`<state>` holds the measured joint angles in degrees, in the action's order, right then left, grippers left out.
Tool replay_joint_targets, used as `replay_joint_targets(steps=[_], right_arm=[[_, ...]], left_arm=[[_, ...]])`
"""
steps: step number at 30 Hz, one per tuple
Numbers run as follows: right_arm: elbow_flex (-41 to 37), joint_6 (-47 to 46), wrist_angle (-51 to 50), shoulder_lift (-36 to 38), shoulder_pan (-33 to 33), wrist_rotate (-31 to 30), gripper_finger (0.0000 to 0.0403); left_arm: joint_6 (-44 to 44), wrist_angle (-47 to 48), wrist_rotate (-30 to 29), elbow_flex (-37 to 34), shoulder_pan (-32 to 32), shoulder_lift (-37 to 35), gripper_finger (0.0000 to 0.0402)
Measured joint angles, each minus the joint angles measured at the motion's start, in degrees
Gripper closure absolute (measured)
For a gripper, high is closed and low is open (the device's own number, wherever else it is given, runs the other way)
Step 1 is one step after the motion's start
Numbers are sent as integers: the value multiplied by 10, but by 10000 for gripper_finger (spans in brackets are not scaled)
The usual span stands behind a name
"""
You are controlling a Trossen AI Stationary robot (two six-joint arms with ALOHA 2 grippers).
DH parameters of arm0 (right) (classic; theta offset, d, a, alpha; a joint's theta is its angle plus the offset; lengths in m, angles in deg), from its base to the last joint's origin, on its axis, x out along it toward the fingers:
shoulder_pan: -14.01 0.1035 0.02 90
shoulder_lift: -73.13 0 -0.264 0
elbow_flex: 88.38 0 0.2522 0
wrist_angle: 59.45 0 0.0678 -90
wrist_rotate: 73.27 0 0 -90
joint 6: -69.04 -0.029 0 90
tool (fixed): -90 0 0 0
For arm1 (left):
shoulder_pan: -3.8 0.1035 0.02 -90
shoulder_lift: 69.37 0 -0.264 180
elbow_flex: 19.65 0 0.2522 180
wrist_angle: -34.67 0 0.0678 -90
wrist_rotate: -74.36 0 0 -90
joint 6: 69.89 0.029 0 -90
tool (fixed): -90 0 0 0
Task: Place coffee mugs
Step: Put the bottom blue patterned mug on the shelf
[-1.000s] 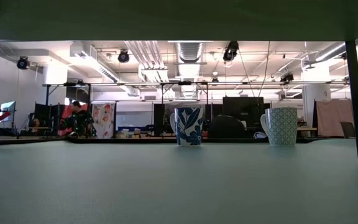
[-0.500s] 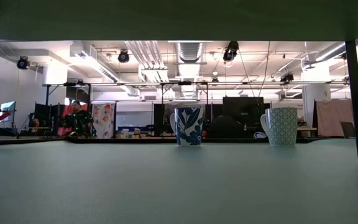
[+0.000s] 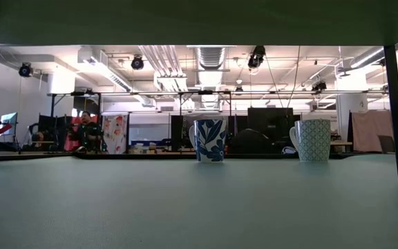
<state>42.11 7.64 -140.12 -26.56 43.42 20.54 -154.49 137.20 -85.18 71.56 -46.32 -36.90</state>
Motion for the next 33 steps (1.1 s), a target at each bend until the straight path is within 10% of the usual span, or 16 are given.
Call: replay_joint_targets(steps=[33], right_arm=[[-6, 156, 5, -32, -2, 26, 312]], left_arm=[[-1, 0, 0, 0, 0, 0, 322]])
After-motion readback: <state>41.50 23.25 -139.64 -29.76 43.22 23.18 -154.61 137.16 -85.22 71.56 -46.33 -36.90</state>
